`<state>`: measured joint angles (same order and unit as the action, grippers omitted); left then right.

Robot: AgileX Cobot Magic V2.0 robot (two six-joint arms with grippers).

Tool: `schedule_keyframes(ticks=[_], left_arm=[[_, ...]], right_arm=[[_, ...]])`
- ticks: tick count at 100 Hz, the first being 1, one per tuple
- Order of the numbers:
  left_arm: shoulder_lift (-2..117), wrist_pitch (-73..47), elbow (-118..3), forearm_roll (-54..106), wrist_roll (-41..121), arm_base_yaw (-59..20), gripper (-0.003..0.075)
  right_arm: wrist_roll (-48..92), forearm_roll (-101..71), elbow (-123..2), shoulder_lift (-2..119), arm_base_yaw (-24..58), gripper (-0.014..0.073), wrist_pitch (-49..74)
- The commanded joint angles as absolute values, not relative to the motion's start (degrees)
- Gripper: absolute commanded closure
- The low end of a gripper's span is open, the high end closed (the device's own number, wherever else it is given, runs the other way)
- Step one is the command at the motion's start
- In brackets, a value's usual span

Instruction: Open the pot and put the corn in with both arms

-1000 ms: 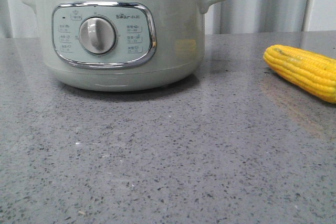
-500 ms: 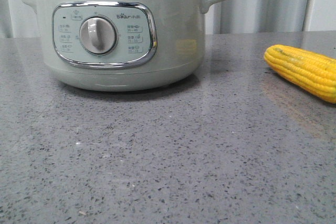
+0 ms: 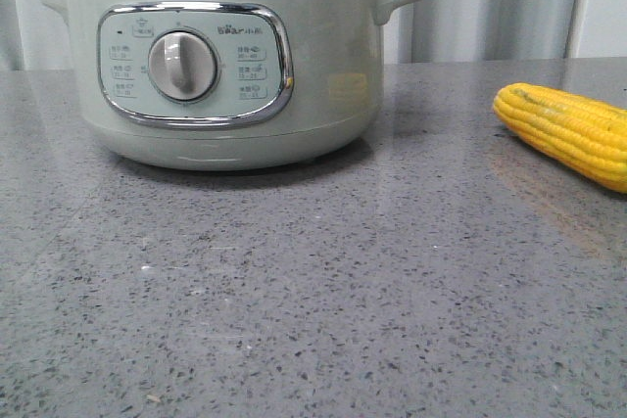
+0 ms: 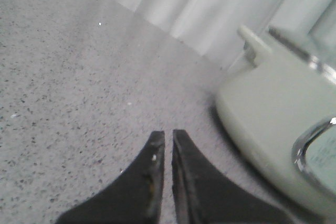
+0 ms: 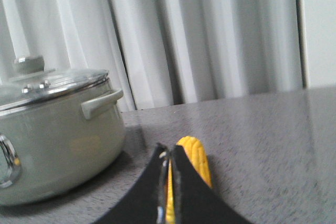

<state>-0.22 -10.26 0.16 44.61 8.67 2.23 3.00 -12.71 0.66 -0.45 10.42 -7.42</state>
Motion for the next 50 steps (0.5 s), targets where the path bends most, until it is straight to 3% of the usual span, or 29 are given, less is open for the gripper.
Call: schedule_keyframes(ticks=[1,23,50], left_arm=[[-2.15,-3.5,0.51,51.8,8.04,2.23,0.0741],[-2.15,0.0,-2.47,52.89,13.53,2.23,0.0741],[8.06,-14.07,-18.21,34.76,20.8,2.23,0.0738]], right_arm=[[3.0,-19.25,1.7,-1.72,10.04,0.0667,-11.32],[3.0,-24.76,-4.88,-1.19,10.04,0.0667,-4.48],[3.11,-10.49,-21.76,10.66,10.04,0.0667,17.37]])
